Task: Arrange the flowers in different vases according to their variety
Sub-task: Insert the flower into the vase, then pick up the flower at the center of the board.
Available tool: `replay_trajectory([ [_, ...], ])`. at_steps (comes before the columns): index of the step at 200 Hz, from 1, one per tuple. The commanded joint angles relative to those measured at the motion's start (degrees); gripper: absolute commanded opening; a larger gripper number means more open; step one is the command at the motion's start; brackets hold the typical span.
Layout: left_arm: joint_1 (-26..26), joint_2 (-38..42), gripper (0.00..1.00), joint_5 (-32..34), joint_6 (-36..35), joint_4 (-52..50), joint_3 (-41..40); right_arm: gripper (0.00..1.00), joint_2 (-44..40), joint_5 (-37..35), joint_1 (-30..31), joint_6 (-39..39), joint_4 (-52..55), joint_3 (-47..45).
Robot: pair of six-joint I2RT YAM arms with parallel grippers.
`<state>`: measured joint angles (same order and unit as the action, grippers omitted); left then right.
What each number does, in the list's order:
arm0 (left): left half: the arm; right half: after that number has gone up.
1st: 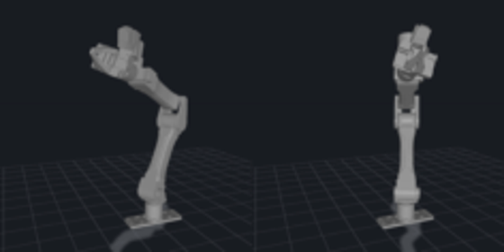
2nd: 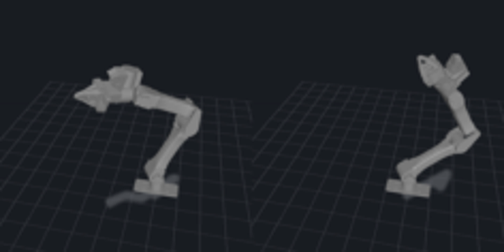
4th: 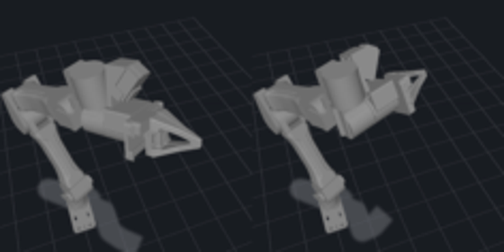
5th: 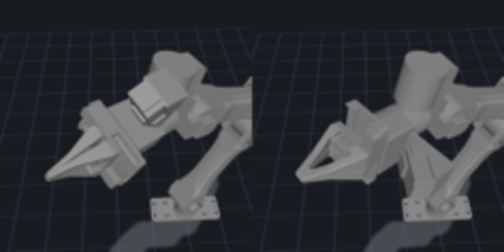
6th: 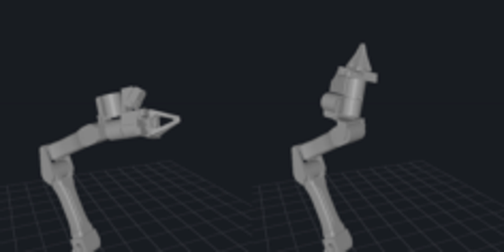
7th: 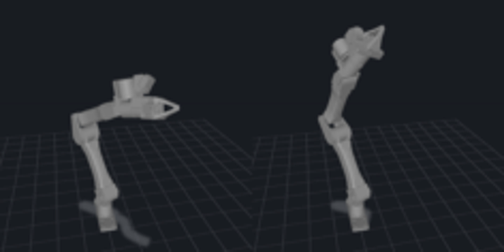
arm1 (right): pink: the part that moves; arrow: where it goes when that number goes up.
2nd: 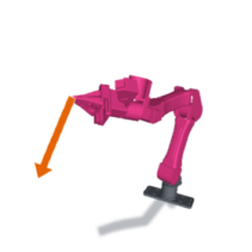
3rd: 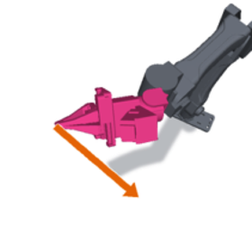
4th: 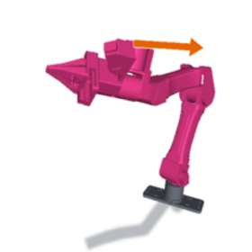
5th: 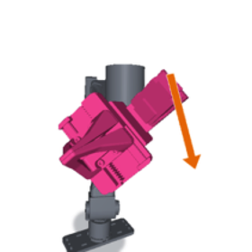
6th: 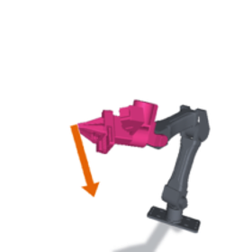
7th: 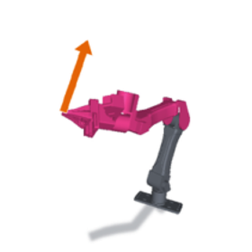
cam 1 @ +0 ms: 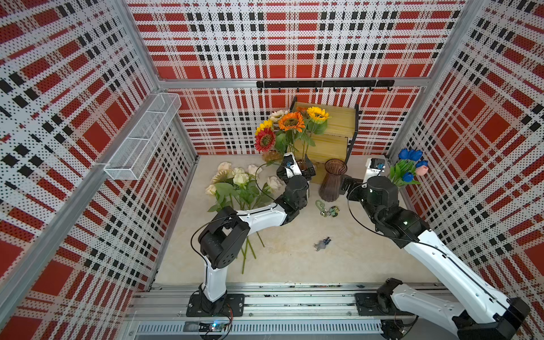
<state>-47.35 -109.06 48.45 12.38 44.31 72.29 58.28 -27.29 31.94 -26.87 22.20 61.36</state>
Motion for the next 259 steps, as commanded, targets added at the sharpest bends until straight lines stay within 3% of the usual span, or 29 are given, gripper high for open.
replay_trajectory([
  [1,-1.5,4.5,0.99,-0.3,0.7,-2.3,-2.0,1.0,-0.6,0.7,-0.5,-1.1,-0.7,0.2],
  [57,-5.2,14.0,0.99,0.2,2.0,-13.4,-6.6,1.0,2.1,4.6,-0.5,-2.9,0.0,-2.0],
  [80,-7.0,20.3,0.99,3.5,2.2,-19.4,-10.6,1.0,3.0,7.5,0.3,-4.4,-1.2,-4.0],
  [134,-3.8,37.3,0.99,5.3,13.2,-35.9,-22.4,1.0,8.9,5.9,12.6,-3.2,-1.3,-4.4],
  [178,8.2,45.7,0.98,-4.1,25.4,-53.6,-24.3,1.0,19.9,8.1,21.6,-3.0,-1.3,0.0],
  [216,23.9,48.5,0.97,-19.0,28.4,-62.4,-24.7,1.0,34.6,15.1,24.0,-1.9,0.7,10.2],
  [244,36.6,46.9,0.94,-32.1,29.5,-65.1,-26.6,0.92,46.5,22.8,24.2,-0.9,2.6,20.5],
  [259,41.0,44.9,0.93,-37.3,28.7,-65.7,-27.4,0.89,52.3,25.4,24.2,-0.2,4.8,26.7],
])
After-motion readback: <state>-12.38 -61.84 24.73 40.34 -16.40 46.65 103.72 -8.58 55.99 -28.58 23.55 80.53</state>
